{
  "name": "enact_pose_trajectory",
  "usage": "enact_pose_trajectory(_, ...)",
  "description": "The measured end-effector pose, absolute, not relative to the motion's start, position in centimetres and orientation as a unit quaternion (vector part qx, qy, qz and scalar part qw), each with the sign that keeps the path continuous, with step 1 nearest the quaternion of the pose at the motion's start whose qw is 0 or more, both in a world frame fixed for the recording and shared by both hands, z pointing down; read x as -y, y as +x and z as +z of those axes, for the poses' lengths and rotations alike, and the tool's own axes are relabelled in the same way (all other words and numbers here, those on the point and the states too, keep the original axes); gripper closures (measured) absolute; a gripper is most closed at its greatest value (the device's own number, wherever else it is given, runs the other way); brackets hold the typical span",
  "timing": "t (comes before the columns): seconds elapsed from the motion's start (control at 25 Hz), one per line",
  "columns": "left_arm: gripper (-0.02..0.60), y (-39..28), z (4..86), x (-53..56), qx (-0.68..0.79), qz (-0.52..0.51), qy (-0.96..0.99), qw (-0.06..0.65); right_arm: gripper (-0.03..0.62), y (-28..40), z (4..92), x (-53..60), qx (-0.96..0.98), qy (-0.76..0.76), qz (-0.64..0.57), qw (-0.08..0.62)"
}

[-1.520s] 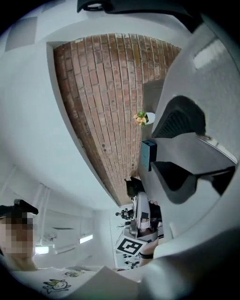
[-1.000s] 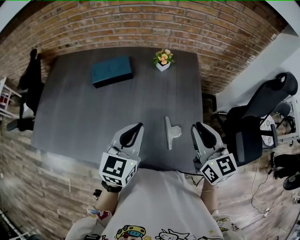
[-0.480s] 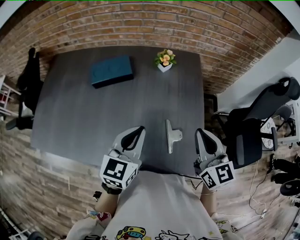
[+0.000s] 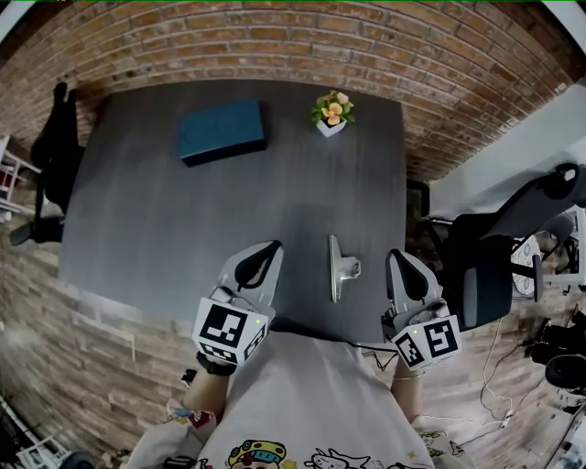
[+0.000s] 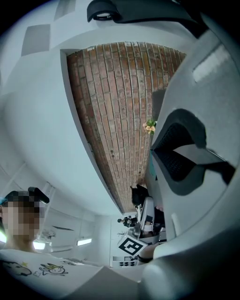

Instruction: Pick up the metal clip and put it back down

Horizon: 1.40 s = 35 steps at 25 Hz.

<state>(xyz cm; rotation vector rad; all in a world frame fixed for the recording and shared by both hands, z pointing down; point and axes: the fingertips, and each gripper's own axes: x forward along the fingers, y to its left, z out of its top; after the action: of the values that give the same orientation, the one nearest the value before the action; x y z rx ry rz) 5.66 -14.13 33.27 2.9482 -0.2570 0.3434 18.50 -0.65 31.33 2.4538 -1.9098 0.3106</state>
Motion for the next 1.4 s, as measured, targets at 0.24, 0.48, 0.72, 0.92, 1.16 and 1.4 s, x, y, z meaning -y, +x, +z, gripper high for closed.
enact_pose_trajectory(0.24,0.575,6.0,33.5,14.6,0.084,0.118,0.986,0.083,0.593,18.9,31.5,1.2,0.610,0.785,0.103,0.010)
enact_pose_trajectory(0.48,0.575,6.0,33.8,14.8,0.082,0.120,0.986,0.084,0.593,19.0,31.7,1.6,0.612,0.784,0.109,0.008)
enact_pose_trajectory(0.72,0.576,6.0,33.7,15.0,0.085,0.123,0.985,0.084,0.593,19.0,31.8,1.8,0.613,0.782,0.113,0.004)
enact_pose_trajectory(0.92,0.575,6.2,34.2,14.8,0.084,0.123,0.985,0.084,0.594,19.1,32.1,1.7,0.612,0.782,0.119,0.008)
enact_pose_trajectory(1.16,0.575,6.4,34.3,14.7,0.078,0.121,0.986,0.077,0.594,19.4,32.2,1.5,0.610,0.783,0.119,0.005)
enact_pose_trajectory(1.4,0.577,6.4,34.6,14.7,0.069,0.122,0.988,0.067,0.594,19.6,32.4,1.3,0.611,0.783,0.121,0.005)
